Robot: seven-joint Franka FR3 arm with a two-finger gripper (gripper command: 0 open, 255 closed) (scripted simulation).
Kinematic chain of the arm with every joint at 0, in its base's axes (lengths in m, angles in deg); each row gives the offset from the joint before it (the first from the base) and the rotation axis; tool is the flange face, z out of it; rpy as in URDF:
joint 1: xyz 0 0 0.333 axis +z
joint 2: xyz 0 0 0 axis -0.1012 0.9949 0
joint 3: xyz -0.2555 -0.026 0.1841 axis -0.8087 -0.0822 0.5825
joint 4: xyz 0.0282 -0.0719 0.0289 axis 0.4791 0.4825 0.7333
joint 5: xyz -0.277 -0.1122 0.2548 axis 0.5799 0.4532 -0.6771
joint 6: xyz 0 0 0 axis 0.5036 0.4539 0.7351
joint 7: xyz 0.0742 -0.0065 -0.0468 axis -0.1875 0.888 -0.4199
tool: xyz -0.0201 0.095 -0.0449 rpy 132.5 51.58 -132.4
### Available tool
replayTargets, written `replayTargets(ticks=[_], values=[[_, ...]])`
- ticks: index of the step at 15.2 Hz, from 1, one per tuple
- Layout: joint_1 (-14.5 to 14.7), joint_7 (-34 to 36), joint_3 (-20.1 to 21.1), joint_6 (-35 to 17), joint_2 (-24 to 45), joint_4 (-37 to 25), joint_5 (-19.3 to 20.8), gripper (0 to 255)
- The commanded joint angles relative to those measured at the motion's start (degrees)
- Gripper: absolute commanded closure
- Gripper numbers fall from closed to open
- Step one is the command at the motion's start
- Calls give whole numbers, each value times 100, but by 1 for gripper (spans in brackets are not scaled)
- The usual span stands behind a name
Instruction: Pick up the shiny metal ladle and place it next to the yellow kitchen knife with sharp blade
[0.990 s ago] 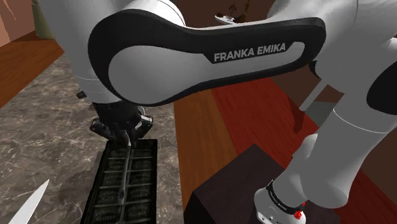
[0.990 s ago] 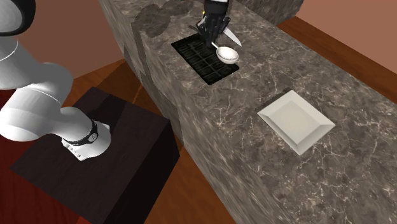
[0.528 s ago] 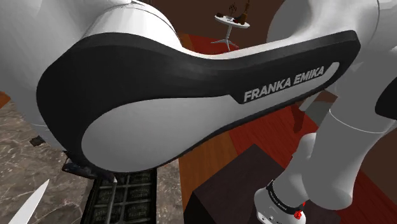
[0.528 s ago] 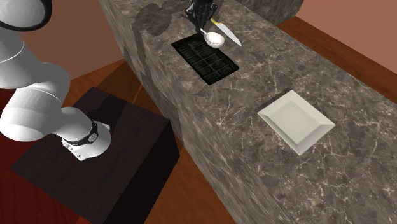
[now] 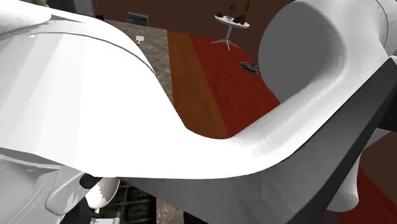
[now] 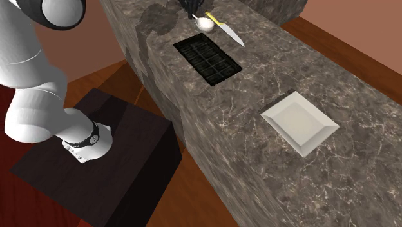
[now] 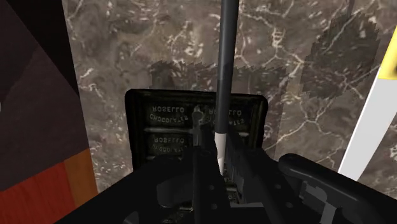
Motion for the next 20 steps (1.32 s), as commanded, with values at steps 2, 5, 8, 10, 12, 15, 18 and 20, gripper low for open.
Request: replayTargets(ticks=[2,5,8,10,12,15,18,20], values=[[440,432,60,182,338,-442,176,255],[937,821,72,386,748,-986,384,255],[885,831,62,145,731,-723,377,255],[854,841,57,-10,730,-562,381,255],[828,852,50,-161,735,-410,389,255],[797,871,37,-381,754,-199,408,255],[776,893,20,-594,787,-6,436,255],[766,909,6,-732,815,113,459,255]])
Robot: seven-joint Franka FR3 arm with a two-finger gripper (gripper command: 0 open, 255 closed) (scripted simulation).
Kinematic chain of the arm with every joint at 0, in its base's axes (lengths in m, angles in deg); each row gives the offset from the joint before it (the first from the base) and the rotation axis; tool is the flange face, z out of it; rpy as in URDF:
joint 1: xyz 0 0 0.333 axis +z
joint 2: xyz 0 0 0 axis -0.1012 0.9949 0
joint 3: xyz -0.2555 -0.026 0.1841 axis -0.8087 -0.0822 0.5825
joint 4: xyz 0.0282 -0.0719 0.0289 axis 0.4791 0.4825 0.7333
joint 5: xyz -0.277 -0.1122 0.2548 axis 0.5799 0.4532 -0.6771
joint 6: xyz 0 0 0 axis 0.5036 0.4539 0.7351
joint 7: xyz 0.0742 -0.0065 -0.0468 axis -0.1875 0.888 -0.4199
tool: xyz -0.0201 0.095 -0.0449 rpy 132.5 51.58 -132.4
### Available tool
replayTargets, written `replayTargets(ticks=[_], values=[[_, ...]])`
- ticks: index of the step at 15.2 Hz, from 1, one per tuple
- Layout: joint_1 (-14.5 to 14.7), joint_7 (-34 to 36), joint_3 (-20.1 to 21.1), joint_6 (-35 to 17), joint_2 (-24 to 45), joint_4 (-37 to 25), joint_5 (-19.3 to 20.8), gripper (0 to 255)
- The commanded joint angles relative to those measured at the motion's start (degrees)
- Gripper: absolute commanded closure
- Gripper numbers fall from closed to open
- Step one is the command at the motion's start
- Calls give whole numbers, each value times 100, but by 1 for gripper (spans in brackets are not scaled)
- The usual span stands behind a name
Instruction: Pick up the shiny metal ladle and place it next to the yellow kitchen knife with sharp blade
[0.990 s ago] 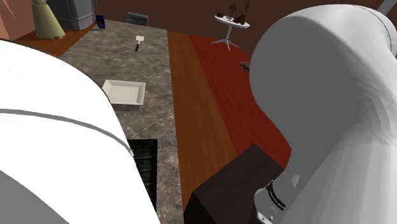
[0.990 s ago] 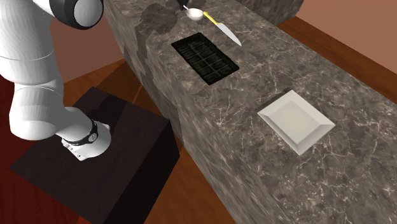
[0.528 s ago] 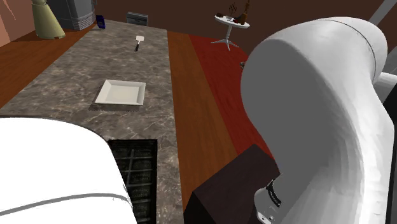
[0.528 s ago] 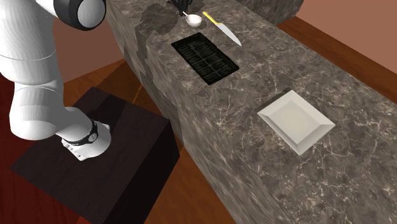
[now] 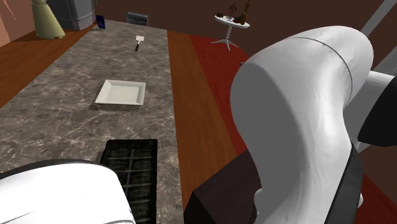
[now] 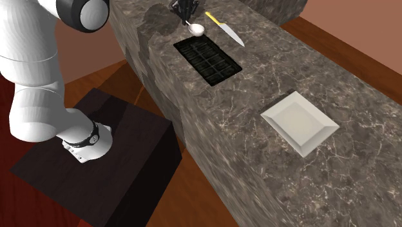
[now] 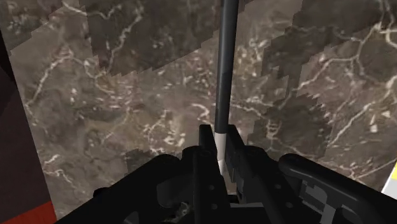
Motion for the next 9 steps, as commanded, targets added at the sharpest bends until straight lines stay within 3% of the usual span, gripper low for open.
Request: replayTargets(ticks=[1,9], values=[[-9,17,-16,-146,34,118,27,255],[-16,45,-40,-341,88,273,70,255]])
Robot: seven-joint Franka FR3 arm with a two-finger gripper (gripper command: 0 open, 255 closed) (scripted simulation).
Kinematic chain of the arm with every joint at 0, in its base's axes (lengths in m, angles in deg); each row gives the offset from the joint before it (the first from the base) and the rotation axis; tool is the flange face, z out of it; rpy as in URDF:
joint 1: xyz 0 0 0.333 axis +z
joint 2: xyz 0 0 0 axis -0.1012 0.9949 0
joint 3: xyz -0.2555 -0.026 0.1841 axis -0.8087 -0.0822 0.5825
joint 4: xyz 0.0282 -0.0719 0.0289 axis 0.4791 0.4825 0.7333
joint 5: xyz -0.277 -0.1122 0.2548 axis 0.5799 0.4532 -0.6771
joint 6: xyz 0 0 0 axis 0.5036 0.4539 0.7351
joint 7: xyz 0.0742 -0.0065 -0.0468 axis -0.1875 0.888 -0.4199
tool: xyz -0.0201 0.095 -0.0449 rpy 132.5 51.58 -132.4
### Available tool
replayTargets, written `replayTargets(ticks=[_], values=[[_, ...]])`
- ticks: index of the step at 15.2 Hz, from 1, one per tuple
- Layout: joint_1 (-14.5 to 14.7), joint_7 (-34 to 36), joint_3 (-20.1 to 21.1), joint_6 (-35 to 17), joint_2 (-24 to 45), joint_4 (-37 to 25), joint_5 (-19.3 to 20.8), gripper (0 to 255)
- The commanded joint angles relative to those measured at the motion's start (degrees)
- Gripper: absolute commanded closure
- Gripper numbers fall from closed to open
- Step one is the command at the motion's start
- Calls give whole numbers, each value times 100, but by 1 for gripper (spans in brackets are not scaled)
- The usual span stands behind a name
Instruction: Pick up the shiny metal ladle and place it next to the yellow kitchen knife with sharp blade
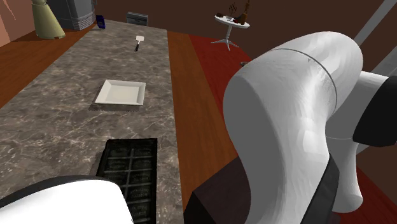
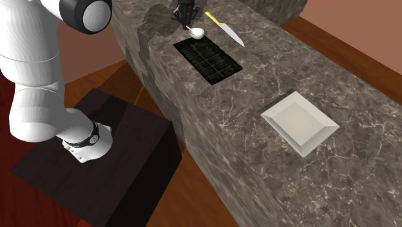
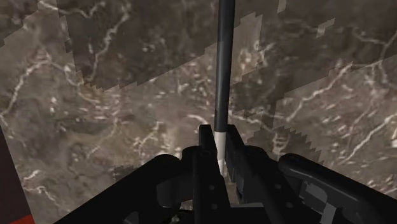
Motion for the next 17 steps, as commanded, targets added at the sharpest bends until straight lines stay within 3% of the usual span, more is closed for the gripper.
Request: replayTargets(ticks=[1,3,4,9,13,17], values=[[-3,1,-2,-3,1,8,0,255],[-3,1,-2,-3,1,8,0,255],[-2,2,-1,-2,1,7,0,0],[-3,1,-2,-3,1,8,0,0],[127,-65,31,720,-3,-739,-46,0],[127,-65,31,720,-3,-739,-46,0]])
